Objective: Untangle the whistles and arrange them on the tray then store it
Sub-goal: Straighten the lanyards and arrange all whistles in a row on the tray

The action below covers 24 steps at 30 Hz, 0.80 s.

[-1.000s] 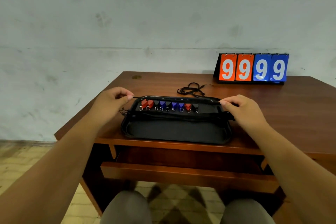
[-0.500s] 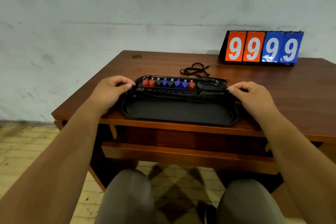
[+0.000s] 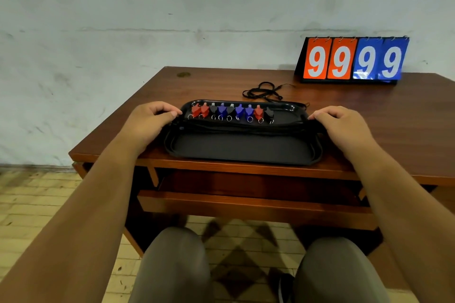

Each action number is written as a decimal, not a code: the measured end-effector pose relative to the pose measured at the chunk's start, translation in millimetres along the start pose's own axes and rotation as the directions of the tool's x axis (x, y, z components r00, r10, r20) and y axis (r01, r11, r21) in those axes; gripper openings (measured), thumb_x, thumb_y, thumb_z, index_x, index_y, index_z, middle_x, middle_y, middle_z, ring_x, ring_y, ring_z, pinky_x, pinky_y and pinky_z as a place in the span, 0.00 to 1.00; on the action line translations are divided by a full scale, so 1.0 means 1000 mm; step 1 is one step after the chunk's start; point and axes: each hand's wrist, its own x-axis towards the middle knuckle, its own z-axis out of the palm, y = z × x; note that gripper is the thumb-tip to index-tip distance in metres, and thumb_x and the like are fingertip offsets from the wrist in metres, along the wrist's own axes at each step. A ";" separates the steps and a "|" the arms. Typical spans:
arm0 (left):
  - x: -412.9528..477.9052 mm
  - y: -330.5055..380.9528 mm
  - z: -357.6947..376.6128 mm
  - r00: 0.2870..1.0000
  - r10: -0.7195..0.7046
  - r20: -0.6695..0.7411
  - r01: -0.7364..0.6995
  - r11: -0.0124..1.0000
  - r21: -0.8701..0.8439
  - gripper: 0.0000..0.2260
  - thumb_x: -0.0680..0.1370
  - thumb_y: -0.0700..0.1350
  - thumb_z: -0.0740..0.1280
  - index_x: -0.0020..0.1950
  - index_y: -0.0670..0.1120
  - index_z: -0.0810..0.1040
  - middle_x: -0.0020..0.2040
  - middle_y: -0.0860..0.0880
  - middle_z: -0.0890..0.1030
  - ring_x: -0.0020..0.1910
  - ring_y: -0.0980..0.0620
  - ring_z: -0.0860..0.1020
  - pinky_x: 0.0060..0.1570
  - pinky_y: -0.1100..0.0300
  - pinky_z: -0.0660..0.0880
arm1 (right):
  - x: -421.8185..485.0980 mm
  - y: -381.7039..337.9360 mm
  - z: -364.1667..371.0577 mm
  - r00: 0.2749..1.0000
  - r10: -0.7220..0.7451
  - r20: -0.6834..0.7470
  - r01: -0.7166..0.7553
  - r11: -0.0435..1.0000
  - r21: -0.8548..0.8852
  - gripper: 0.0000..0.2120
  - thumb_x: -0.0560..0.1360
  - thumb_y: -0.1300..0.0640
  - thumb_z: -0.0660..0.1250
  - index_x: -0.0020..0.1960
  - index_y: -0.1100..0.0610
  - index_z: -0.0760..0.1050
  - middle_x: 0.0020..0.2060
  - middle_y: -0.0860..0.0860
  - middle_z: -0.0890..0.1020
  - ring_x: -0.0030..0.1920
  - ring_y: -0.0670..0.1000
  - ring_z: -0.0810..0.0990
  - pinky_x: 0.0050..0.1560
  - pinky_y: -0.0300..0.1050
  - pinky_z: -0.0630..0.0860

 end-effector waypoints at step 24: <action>-0.007 0.069 0.032 0.990 0.144 0.008 -0.142 0.968 0.207 0.10 0.87 0.48 0.63 0.58 0.57 0.84 0.58 0.61 0.83 0.57 0.65 0.78 0.54 0.65 0.71 | 0.032 -0.013 -0.009 0.966 0.257 -0.036 -0.244 0.948 0.205 0.16 0.85 0.39 0.60 0.57 0.45 0.83 0.57 0.51 0.84 0.56 0.53 0.82 0.62 0.56 0.80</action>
